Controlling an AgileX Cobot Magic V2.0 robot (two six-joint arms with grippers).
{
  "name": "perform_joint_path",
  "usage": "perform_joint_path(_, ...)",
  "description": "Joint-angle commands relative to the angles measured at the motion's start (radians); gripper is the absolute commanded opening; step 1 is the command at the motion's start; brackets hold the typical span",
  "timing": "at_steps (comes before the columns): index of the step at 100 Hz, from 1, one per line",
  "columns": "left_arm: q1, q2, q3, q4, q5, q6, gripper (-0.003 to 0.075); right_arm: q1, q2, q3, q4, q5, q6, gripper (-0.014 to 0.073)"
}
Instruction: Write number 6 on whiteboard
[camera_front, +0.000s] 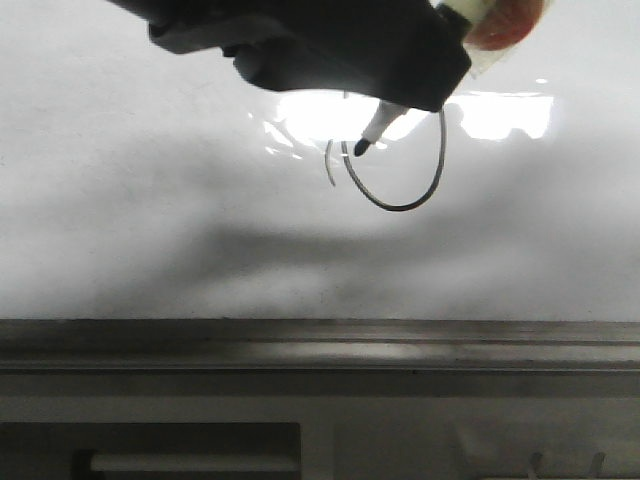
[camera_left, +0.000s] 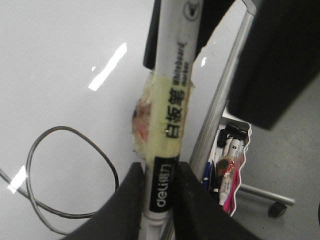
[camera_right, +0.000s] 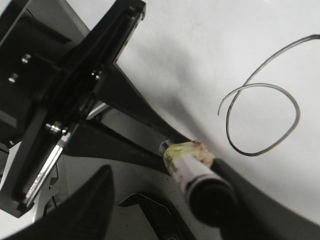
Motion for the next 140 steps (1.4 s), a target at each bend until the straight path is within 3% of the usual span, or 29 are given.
perform_joint_path(1,0.009,-0.044,-0.039,-0.046,-0.096,-0.021,-0.0020,-0.001,-0.023,-0.031,0.032,-0.041,-0.014,0.0490)
perform_joint_path(13,0.059,-0.092,-0.030,-0.116,-0.101,-0.021,-0.0020,-0.003,-0.080,-0.031,-0.029,-0.116,0.003,0.0489)
perform_joint_path(30,0.134,-0.214,0.067,-0.325,-0.180,-0.021,-0.0020,-0.033,-0.206,0.006,-0.166,-0.188,0.093,0.0489)
perform_joint_path(50,0.139,-0.309,0.216,-0.641,-0.325,-0.021,-0.0020,-0.054,-0.337,0.151,-0.168,-0.302,0.116,0.0489)
perform_joint_path(95,0.139,-0.110,0.174,-0.701,-0.373,-0.044,-0.0020,-0.054,-0.351,0.228,-0.139,-0.368,0.132,0.0489)
perform_joint_path(140,0.139,-0.087,0.174,-0.693,-0.380,-0.044,-0.0003,-0.054,-0.351,0.228,-0.139,-0.363,0.132,0.0489)
